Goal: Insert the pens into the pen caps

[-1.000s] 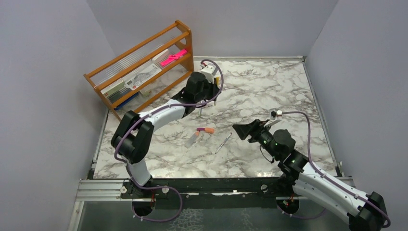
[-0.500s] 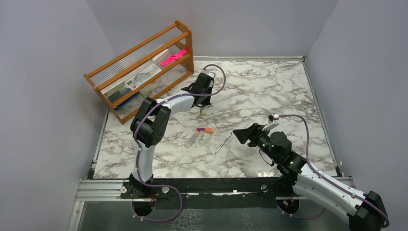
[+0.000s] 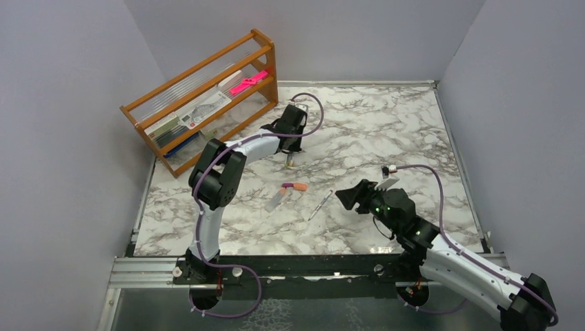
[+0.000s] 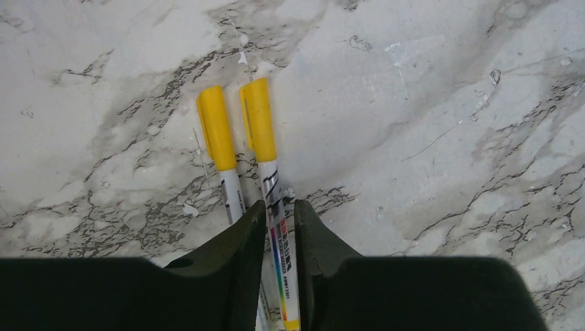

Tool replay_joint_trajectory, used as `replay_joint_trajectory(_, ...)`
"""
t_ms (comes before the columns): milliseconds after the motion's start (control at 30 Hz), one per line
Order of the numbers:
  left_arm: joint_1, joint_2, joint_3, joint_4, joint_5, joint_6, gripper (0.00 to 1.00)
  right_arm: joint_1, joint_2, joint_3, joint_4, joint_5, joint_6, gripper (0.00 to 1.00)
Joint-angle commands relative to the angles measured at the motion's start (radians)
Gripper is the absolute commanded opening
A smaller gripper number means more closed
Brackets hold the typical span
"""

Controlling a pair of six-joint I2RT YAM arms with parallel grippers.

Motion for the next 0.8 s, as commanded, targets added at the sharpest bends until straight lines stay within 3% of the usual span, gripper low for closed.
replay_joint_trajectory(0, -0.002, -0.06, 0.017, 0.009, -0.03, -0.02, 0.23, 0.003, 0.095, 0.089, -0.119, 0.043, -0.066, 0.63)
replay_joint_trajectory(133, -0.015, -0.183, -0.088, 0.117, -0.015, -0.031, 0.24, 0.003, 0.301, 0.196, -0.193, 0.036, -0.135, 0.63)
replay_joint_trajectory(200, -0.022, -0.262, -0.177, 0.183, 0.003, -0.057, 0.23, 0.003, 0.407, 0.255, -0.212, 0.029, -0.164, 0.58)
replay_joint_trajectory(267, -0.046, -0.345, -0.259, 0.231, 0.012, -0.074, 0.13, 0.003, 0.495, 0.311, -0.208, 0.022, -0.204, 0.47)
replay_joint_trajectory(333, -0.088, -0.414, -0.333, 0.258, -0.001, -0.077, 0.0, 0.003, 0.566, 0.359, -0.186, 0.028, -0.234, 0.29)
replay_joint_trajectory(433, -0.167, -0.497, -0.436, 0.276, 0.008, -0.077, 0.0, 0.003, 0.678, 0.423, -0.138, 0.041, -0.274, 0.09)
replay_joint_trajectory(467, -0.195, -0.518, -0.467, 0.276, 0.024, -0.085, 0.0, 0.003, 0.718, 0.45, -0.129, 0.044, -0.281, 0.08)
replay_joint_trajectory(600, -0.277, -0.622, -0.624, 0.298, 0.035, -0.187, 0.0, 0.003, 0.87, 0.565, -0.139, 0.013, -0.289, 0.19)
replay_joint_trajectory(767, -0.299, -0.773, -0.857, 0.438, 0.129, -0.395, 0.0, 0.003, 0.977, 0.595, -0.109, -0.004, -0.274, 0.17)
